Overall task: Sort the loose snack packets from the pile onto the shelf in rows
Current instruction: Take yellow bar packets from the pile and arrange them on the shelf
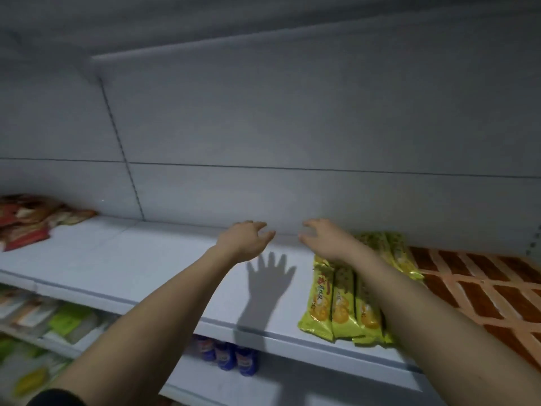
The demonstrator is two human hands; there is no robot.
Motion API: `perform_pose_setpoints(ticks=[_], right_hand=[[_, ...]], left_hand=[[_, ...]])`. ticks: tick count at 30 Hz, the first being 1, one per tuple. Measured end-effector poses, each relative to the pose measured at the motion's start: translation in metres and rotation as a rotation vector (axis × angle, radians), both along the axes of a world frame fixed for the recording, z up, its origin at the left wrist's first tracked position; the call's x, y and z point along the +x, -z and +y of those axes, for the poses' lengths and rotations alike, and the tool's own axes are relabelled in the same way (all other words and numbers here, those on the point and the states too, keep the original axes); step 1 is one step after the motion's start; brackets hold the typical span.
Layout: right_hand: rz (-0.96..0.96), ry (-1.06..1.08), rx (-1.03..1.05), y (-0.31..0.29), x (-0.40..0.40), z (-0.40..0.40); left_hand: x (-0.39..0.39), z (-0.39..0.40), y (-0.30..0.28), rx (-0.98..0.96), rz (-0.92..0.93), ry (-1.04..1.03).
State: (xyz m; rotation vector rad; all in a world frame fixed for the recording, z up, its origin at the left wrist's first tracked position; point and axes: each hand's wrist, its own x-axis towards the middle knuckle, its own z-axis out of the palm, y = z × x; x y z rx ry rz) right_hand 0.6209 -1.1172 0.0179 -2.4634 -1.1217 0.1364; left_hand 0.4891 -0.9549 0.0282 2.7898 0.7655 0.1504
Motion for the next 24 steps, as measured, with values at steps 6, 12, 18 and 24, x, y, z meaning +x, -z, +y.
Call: perform_pose_setpoints(ticks=[6, 12, 18, 24], right_hand=[[-0.137, -0.190, -0.034, -0.060, -0.081, 0.110], [-0.158, -0.351, 0.030, -0.099, -0.186, 0.239], [-0.123, -0.457, 0.046, -0.094, -0.297, 0.374], [-0.133, -0.593, 0.036, -0.094, -0.393, 0.495]], left_hand=[[-0.112, 0.110, -0.050, 0.006, -0.080, -0.250], [-0.239, 0.219, -0.083, 0.081, -0.090, -0.397], [-0.363, 0.313, -0.083, 0.107, -0.119, -0.462], [-0.465, 0.402, -0.074, 0.106, -0.111, -0.619]])
